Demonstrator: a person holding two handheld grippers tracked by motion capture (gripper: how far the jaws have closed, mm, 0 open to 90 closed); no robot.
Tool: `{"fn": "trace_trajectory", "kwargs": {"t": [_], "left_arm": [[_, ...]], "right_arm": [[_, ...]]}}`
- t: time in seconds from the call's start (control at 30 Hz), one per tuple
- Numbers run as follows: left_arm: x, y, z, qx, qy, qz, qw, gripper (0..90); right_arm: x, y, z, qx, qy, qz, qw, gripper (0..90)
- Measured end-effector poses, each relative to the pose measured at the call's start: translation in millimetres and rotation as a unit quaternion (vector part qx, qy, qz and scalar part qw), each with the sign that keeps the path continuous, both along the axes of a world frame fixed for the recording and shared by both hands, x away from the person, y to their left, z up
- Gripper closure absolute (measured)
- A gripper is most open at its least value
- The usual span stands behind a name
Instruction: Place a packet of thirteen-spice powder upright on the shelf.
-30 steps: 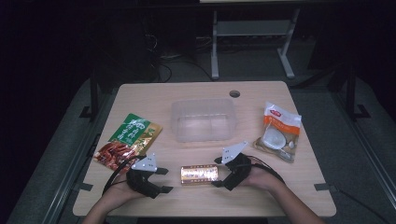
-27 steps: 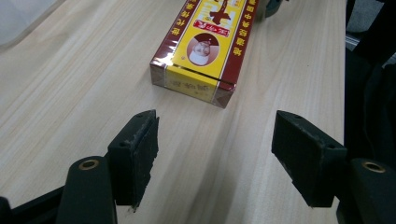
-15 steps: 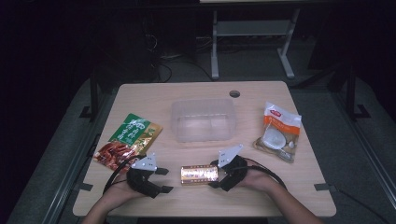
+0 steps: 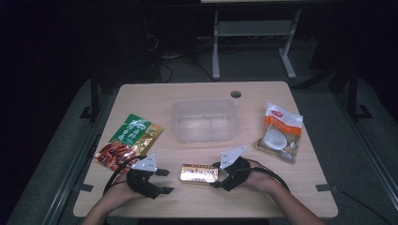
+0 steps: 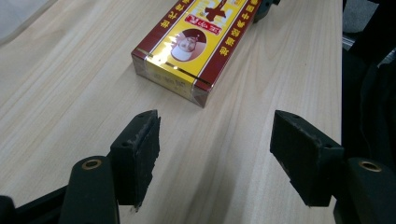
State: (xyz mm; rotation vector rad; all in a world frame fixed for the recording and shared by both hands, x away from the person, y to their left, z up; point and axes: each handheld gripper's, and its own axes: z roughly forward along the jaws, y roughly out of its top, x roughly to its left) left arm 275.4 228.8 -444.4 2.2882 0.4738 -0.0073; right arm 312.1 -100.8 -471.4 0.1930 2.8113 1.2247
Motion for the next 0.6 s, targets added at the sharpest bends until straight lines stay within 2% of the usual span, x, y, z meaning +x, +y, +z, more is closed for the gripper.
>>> {"fn": "trace_trajectory", "kwargs": {"t": [0.03, 0.17, 0.23, 0.37, 0.4, 0.43, 0.5, 0.53, 0.6], "left_arm": [[1.1, 1.2, 0.6, 0.007, -0.003, -0.005, 1.0, 32.6], [1.4, 1.9, 0.9, 0.005, -0.004, -0.004, 1.0, 32.6], [1.3, 2.1, 0.9, 0.004, -0.004, -0.003, 1.0, 32.6], [1.2, 2.2, 0.9, 0.006, -0.004, -0.003, 1.0, 32.6], [1.2, 2.2, 0.9, 0.006, -0.004, -0.003, 1.0, 32.6], [1.3, 2.2, 0.9, 0.004, -0.005, -0.004, 1.0, 32.6], [1.5, 2.4, 1.0, 0.005, -0.005, -0.003, 1.0, 32.6], [1.5, 2.5, 1.0, 0.004, -0.006, -0.003, 1.0, 32.6], [1.5, 2.6, 1.1, 0.004, -0.006, -0.002, 1.0, 32.6]], "right_arm": [[-0.4, -0.5, 1.7, 0.002, 0.002, -0.003, 1.0, 32.2], [-1.3, -4.3, 7.8, 0.013, 0.017, -0.021, 0.9996, 32.4], [0.5, -6.8, 11.9, 0.012, 0.013, -0.02, 0.9996, 32.4], [0.4, -10.5, 21.4, 0.028, 0.006, -0.029, 0.9992, 32.4], [-1.2, -11.0, 23.6, 0.035, 0.014, -0.035, 0.9987, 32.4], [-0.3, -12.6, 25.3, 0.033, 0.002, -0.032, 0.999, 32.4], [-2.2, -13.9, 29.3, 0.038, 0.009, -0.041, 0.9984, 32.4], [-1.5, -15.1, 31.1, 0.035, 0.001, -0.039, 0.9986, 32.4], [-3.0, -15.5, 33.2, 0.037, 0.006, -0.045, 0.9983, 32.4]]}}
